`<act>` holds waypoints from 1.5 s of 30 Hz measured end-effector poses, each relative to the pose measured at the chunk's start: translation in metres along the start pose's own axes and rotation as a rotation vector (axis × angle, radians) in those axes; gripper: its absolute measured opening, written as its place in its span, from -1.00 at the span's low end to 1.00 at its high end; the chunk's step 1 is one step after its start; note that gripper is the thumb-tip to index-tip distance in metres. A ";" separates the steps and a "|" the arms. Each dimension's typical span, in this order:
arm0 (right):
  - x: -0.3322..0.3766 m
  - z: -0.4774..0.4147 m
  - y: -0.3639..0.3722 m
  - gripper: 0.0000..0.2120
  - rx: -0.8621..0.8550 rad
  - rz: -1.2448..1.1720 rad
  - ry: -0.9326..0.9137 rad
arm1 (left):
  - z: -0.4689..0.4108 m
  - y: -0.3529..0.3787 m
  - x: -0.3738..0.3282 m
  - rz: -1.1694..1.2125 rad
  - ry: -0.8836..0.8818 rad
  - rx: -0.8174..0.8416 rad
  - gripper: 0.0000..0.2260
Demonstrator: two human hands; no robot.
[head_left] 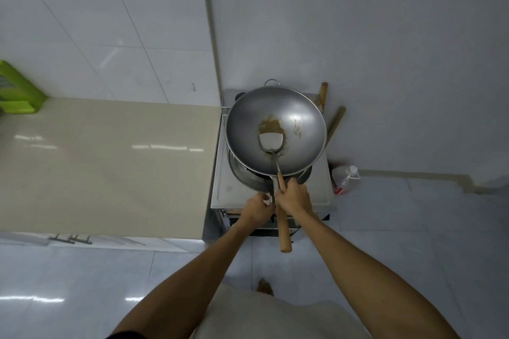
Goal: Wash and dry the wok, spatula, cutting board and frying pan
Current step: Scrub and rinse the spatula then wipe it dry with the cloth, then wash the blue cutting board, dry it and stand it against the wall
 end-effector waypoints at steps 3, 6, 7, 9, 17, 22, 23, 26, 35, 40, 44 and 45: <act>-0.004 0.004 0.005 -0.64 0.001 0.018 -0.040 | 0.005 0.009 0.009 0.027 -0.034 -0.018 -0.65; -0.009 0.007 0.010 -0.69 0.015 0.044 -0.057 | 0.010 0.014 0.014 0.076 -0.028 -0.018 -0.69; -0.011 0.007 0.011 -0.70 0.019 0.058 -0.063 | 0.012 0.015 0.015 0.087 -0.021 -0.011 -0.71; -0.015 0.010 0.013 -0.71 0.024 0.086 -0.087 | 0.015 0.018 0.017 0.113 -0.021 0.018 -0.72; -0.020 0.017 0.014 -0.66 0.008 0.119 -0.132 | 0.024 0.022 0.020 0.160 -0.025 0.041 -0.78; -0.021 0.020 0.006 -0.62 -0.180 0.276 -0.270 | 0.024 0.009 0.013 -0.041 0.101 0.007 -0.77; -0.021 0.019 0.002 -0.65 -0.230 0.299 -0.318 | 0.023 0.001 0.009 -0.085 0.149 -0.017 -0.77; -0.018 0.008 -0.008 -0.68 -0.269 0.314 -0.419 | 0.017 -0.033 -0.004 -0.228 0.300 -0.092 -0.72; 0.066 -0.026 -0.038 -0.52 -0.194 0.499 -0.606 | 0.007 -0.138 -0.039 -0.864 0.419 -0.068 -0.44; 0.148 -0.034 -0.042 -0.41 -0.079 0.504 -0.652 | 0.013 -0.213 -0.039 -0.913 0.325 -0.260 -0.40; 0.224 -0.029 -0.046 -0.44 -0.139 0.521 -0.706 | 0.028 -0.287 -0.035 -0.884 0.264 -0.376 -0.36; 0.243 -0.026 -0.046 -0.44 -0.146 0.520 -0.710 | 0.034 -0.308 -0.034 -0.876 0.256 -0.399 -0.35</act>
Point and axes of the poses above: each hand's wrist, its own z-axis away from the middle knuckle, its own y-axis out of the palm, x = y × z, the point moved 1 cm from there along -z, towards the middle knuckle, and after that the axes turned 14 degrees about z, right-handed, at the moved point
